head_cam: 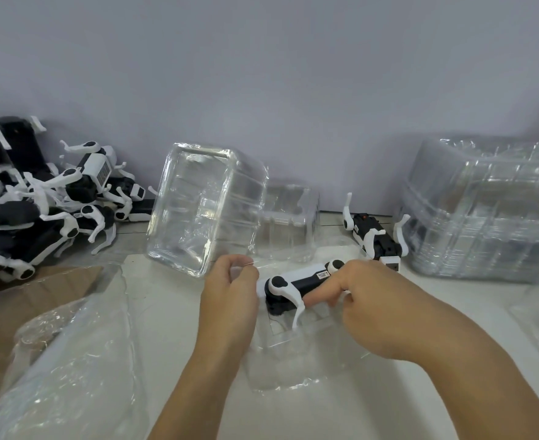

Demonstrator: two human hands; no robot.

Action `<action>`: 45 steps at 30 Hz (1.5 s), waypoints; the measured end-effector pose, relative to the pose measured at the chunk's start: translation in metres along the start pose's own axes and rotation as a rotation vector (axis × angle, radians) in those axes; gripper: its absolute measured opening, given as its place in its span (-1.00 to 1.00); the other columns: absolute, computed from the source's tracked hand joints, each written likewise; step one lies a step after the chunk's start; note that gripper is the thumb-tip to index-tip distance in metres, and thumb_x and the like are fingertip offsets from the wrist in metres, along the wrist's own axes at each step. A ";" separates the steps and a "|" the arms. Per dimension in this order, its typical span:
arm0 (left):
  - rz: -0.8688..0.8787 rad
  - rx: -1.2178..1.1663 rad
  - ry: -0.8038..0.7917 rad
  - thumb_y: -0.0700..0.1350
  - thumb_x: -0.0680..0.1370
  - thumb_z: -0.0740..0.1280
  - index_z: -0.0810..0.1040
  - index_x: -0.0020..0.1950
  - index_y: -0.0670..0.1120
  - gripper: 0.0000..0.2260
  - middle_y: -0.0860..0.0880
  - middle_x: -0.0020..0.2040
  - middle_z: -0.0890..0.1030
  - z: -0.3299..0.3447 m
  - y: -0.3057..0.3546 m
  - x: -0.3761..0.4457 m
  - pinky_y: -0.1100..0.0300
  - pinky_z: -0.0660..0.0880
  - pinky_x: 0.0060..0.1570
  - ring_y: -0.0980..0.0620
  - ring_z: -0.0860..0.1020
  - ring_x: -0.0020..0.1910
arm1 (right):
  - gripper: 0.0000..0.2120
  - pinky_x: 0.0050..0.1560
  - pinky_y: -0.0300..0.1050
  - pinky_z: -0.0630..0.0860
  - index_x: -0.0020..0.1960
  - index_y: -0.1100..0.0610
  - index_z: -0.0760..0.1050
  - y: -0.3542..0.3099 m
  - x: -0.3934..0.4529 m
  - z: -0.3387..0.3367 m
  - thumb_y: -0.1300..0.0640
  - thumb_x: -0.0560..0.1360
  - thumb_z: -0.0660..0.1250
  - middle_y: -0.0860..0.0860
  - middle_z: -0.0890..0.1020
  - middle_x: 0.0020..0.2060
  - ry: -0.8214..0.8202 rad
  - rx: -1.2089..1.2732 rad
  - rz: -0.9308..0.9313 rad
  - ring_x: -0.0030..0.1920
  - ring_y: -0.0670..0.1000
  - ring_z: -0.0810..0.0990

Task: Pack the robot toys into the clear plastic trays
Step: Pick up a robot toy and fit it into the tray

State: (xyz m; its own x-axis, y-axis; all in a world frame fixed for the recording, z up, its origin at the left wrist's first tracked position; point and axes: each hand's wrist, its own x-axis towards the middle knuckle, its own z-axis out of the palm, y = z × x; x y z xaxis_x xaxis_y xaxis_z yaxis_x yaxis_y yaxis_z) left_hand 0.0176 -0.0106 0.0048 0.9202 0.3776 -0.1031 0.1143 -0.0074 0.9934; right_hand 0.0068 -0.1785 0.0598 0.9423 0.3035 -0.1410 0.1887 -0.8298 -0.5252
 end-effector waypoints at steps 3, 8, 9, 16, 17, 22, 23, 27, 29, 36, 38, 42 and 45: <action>0.113 0.090 -0.093 -0.16 0.57 0.28 0.53 0.03 0.15 -0.81 0.21 -0.01 0.56 -0.004 0.003 -0.003 0.45 0.39 -0.26 0.44 0.51 -0.18 | -0.37 -0.53 -0.37 0.26 -0.05 -0.35 0.66 -0.001 0.001 0.001 0.37 0.45 0.11 -0.15 0.42 -0.41 0.019 0.000 0.020 -0.50 -0.10 0.30; 0.467 0.366 -0.152 -0.19 0.53 0.31 0.56 0.09 0.14 -0.75 0.22 0.14 0.52 -0.007 0.007 -0.005 0.55 0.31 0.01 0.40 0.42 0.16 | -0.46 -0.39 -0.23 0.38 -0.11 -0.23 0.70 -0.003 0.005 0.007 0.35 0.44 0.14 -0.08 0.57 -0.21 0.092 0.010 0.073 -0.38 -0.02 0.44; 0.519 0.403 -0.165 -0.20 0.53 0.33 0.57 0.08 0.13 -0.76 0.21 0.12 0.52 -0.007 0.007 -0.005 0.58 0.29 0.01 0.39 0.42 0.15 | -0.50 -0.40 -0.20 0.40 -0.13 -0.19 0.71 -0.003 0.004 0.008 0.34 0.43 0.16 -0.05 0.58 -0.21 0.125 0.013 0.083 -0.40 -0.02 0.45; 0.556 0.544 -0.398 0.33 0.33 0.43 0.53 0.12 0.34 -0.62 0.38 0.31 0.34 -0.014 0.011 -0.011 0.53 0.21 0.19 0.32 0.26 0.40 | -0.54 -0.55 -0.31 0.31 -0.30 -0.07 0.71 0.002 0.005 0.002 0.39 0.35 0.18 -0.15 0.55 -0.49 0.242 0.079 0.006 -0.51 -0.10 0.46; 0.530 0.602 -0.457 0.45 0.21 0.41 0.47 0.16 0.41 -0.46 0.43 0.37 0.25 -0.016 0.012 -0.013 0.45 0.18 0.27 0.33 0.14 0.46 | -0.54 -0.57 -0.34 0.28 -0.32 -0.05 0.70 0.003 0.005 0.001 0.41 0.36 0.16 -0.19 0.53 -0.53 0.276 0.128 -0.008 -0.54 -0.14 0.45; 0.495 0.794 -0.550 0.38 0.16 0.49 0.29 0.27 0.51 -0.28 0.47 0.45 -0.04 -0.018 0.017 -0.018 0.10 0.14 0.43 0.25 -0.18 0.53 | -0.53 -0.38 -0.42 0.36 -0.27 -0.07 0.67 0.008 0.007 -0.003 0.43 0.43 0.18 -0.14 0.56 -0.29 0.625 0.245 -0.096 -0.38 -0.16 0.49; 0.501 0.788 -0.536 0.34 0.19 0.50 0.30 0.26 0.49 -0.31 0.46 0.44 -0.02 -0.018 0.018 -0.018 0.09 0.17 0.44 0.25 -0.14 0.53 | -0.52 -0.35 -0.43 0.35 -0.25 -0.08 0.67 0.008 0.007 -0.004 0.44 0.42 0.18 -0.13 0.58 -0.26 0.687 0.264 -0.111 -0.36 -0.17 0.49; 0.491 0.669 -0.468 0.34 0.19 0.50 0.41 0.21 0.46 -0.39 0.44 0.41 0.13 -0.020 0.018 -0.017 0.26 0.17 0.34 0.31 0.01 0.49 | -0.51 -0.30 -0.41 0.37 -0.20 -0.11 0.65 0.007 0.005 -0.012 0.44 0.39 0.17 -0.09 0.63 -0.23 0.981 0.419 -0.224 -0.28 -0.11 0.55; 0.458 0.544 -0.411 0.35 0.16 0.49 0.49 0.17 0.44 -0.42 0.44 0.39 0.24 -0.023 0.022 -0.015 0.36 0.20 0.27 0.37 0.14 0.45 | -0.55 -0.30 -0.40 0.33 -0.18 -0.14 0.61 0.004 0.002 -0.019 0.38 0.37 0.16 -0.10 0.62 -0.24 1.168 0.471 -0.295 -0.31 -0.14 0.52; 0.260 -0.319 -0.320 0.22 0.35 0.40 0.71 0.02 0.07 -0.65 0.04 -0.02 0.69 -0.021 0.039 -0.011 -0.26 0.49 0.13 -0.11 0.63 0.04 | -0.61 -0.26 -0.29 0.40 -0.09 -0.09 0.57 -0.004 -0.001 -0.022 0.34 0.38 0.14 -0.09 0.58 -0.25 1.280 0.635 -0.359 -0.24 -0.12 0.52; 0.087 -0.632 -0.302 0.17 0.38 0.42 0.72 -0.12 0.00 -0.73 -0.03 -0.02 0.66 -0.018 0.039 -0.013 -0.33 0.52 0.00 -0.19 0.63 -0.04 | -0.66 -0.24 -0.32 0.45 -0.06 -0.10 0.61 -0.009 0.001 -0.016 0.28 0.43 0.20 -0.13 0.64 -0.23 1.112 0.619 -0.363 -0.23 -0.12 0.59; -0.144 -0.880 -0.378 0.22 0.32 0.48 0.68 0.09 -0.17 -0.46 -0.23 0.08 0.61 -0.015 0.038 -0.014 -0.56 0.41 0.06 -0.39 0.55 0.16 | -0.79 -0.11 -0.21 0.56 0.08 -0.05 0.65 -0.025 0.010 0.004 0.12 0.49 0.35 -0.19 0.67 -0.07 0.864 0.478 -0.421 -0.07 -0.08 0.64; -0.234 -1.001 -0.453 0.24 0.37 0.46 0.46 0.38 -0.24 -0.24 -0.27 0.32 0.51 -0.013 0.036 -0.015 -0.47 0.43 0.10 -0.45 0.34 0.41 | -0.78 -0.09 -0.16 0.57 0.13 0.01 0.66 -0.030 0.015 0.014 0.17 0.50 0.44 -0.18 0.63 -0.02 0.802 0.447 -0.453 -0.03 -0.07 0.62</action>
State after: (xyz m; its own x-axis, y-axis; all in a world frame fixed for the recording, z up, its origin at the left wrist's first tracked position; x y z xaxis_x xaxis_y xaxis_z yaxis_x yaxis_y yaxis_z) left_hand 0.0025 -0.0042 0.0429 0.9901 -0.1005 -0.0983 0.1371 0.8439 0.5188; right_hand 0.0115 -0.1423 0.0616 0.7464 0.0062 0.6655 0.6076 -0.4145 -0.6775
